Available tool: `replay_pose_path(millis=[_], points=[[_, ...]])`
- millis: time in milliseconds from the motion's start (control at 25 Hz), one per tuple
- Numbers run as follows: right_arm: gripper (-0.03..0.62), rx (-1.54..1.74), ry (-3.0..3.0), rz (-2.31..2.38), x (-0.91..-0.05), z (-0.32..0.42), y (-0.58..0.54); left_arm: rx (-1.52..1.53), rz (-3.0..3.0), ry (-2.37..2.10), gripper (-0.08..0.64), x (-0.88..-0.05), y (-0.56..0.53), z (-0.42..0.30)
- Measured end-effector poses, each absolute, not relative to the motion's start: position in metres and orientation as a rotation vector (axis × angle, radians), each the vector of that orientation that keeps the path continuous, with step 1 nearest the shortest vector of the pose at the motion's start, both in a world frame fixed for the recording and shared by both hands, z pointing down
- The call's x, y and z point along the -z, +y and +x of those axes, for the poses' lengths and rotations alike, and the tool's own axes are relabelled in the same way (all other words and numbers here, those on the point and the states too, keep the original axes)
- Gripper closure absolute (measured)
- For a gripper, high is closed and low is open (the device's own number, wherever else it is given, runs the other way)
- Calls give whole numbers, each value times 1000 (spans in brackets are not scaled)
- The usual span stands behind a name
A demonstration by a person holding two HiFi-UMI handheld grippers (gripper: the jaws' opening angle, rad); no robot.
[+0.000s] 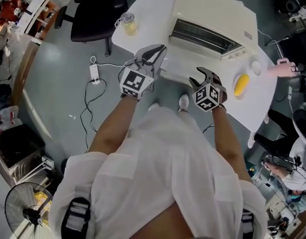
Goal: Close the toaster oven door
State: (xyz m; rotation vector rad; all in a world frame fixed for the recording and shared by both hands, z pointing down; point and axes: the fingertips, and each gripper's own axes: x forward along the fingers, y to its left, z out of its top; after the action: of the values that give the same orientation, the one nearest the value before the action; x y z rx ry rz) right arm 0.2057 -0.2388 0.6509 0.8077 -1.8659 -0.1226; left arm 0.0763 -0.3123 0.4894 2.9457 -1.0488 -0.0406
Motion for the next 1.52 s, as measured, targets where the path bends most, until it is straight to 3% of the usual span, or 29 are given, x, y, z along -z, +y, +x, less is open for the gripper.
replay_pose_path(millis=[1040, 1520], points=[[387, 183, -1656, 486, -732, 204, -210, -2, 2928, -1159, 538, -492, -305, 59], [455, 164, -1647, 487, -738, 205, -203, 7, 2924, -1173, 538, -488, -306, 55]])
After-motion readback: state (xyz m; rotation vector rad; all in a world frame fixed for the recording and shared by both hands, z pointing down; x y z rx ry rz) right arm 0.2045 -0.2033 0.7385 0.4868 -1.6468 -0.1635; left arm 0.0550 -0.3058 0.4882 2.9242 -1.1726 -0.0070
